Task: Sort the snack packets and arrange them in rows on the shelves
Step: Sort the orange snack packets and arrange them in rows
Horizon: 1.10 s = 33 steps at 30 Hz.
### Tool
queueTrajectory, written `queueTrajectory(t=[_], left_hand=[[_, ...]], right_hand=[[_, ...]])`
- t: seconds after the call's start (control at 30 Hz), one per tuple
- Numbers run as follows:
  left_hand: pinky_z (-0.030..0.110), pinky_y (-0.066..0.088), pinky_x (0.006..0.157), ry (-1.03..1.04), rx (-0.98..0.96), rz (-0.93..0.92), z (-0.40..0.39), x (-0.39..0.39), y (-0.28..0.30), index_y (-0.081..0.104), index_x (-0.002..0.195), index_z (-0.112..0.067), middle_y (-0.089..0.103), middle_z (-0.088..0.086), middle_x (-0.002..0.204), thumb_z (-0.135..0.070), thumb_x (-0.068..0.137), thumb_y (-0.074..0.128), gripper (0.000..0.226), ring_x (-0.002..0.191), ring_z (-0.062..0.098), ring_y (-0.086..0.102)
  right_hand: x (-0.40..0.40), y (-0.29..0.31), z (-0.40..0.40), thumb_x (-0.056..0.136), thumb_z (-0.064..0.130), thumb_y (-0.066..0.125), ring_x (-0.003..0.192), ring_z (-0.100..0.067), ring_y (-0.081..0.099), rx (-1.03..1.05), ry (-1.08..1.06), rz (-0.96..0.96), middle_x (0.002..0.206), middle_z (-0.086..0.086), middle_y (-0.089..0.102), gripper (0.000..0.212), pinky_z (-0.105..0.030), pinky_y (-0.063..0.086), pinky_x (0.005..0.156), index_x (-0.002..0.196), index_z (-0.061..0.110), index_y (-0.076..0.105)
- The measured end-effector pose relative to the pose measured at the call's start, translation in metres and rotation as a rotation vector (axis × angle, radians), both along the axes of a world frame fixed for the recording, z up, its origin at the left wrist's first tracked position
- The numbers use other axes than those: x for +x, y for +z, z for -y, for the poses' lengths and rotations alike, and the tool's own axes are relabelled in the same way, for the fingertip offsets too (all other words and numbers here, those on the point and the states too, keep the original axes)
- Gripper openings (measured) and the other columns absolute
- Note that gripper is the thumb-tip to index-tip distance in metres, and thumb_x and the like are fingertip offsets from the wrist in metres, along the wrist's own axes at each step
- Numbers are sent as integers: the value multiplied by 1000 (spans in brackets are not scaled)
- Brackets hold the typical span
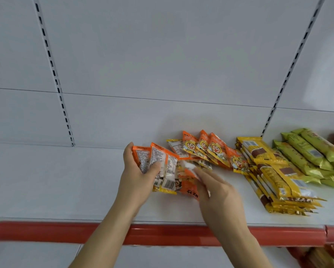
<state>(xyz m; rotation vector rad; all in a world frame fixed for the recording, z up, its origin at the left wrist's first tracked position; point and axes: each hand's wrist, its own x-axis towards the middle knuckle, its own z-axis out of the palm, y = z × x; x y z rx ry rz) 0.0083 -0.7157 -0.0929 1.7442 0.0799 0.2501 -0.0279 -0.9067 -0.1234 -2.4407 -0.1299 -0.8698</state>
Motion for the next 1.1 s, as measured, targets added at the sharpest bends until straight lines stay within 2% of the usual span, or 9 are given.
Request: queueTrajectory(t=[0.13,0.3,0.4,0.57,0.73,0.83,0.93,1.03,1.1], left_hand=[[24,50,81,-16,-22,24,6,-1,2,15,160,-37,63,-7,129,-26,97,71,85,102,9,66],[40,62,87,-30,-273,-15,20,-2,5,29,150,-46,72,-7,120,-34,98,67,66,99,13,75],[42,60,95,-64,-251,-13,23,-7,6,24,153,-47,70,-10,122,-57,78,83,95,103,10,73],[42,60,93,-88,-243,-31,22,-9,3,19,156,-47,67,-13,126,-33,77,89,106,109,11,70],[41,63,86,-114,-336,-72,19,-14,1,23,155,-46,70,-3,129,-21,75,89,106,107,16,74],[40,64,81,-17,-334,-42,15,-15,-6,33,152,-35,73,-2,122,-3,81,84,94,103,17,75],[32,64,69,39,-356,-11,6,-19,-9,40,145,-34,76,-7,111,2,83,81,83,95,12,76],[32,64,68,71,-366,-8,-6,-22,-10,42,143,-36,76,-11,107,1,84,80,79,95,11,76],[30,63,66,90,-365,-8,-14,-25,-11,41,139,-41,76,-15,104,-2,85,80,77,96,11,76]], right_hand=[[-5,14,-13,99,16,51,130,-24,55,-5,5,279,141,-5,59,38,-35,50,102,135,13,63],[-7,0,-46,93,19,39,150,-30,26,-146,162,83,161,-13,32,58,-41,31,119,150,12,45],[-13,-2,-43,86,11,35,154,-17,15,-100,263,49,164,-5,26,69,-31,22,123,155,11,34],[-16,2,-26,85,-4,38,130,5,49,297,445,-84,149,27,41,67,-5,37,98,142,31,39],[-12,-1,-20,93,2,36,126,12,49,307,491,-76,142,32,48,58,-11,42,99,139,36,41],[-6,-5,-16,100,13,38,130,4,48,374,427,-73,143,17,52,46,-13,40,103,142,30,41],[7,-7,-2,100,20,52,142,-18,36,141,204,-189,151,-2,44,47,-20,29,110,146,19,42],[9,-1,-1,95,53,52,143,-24,31,-292,122,-438,153,3,40,61,-38,33,115,149,25,40],[9,5,-7,95,54,50,137,-22,38,-317,102,-481,150,7,45,58,-38,40,109,147,30,42]])
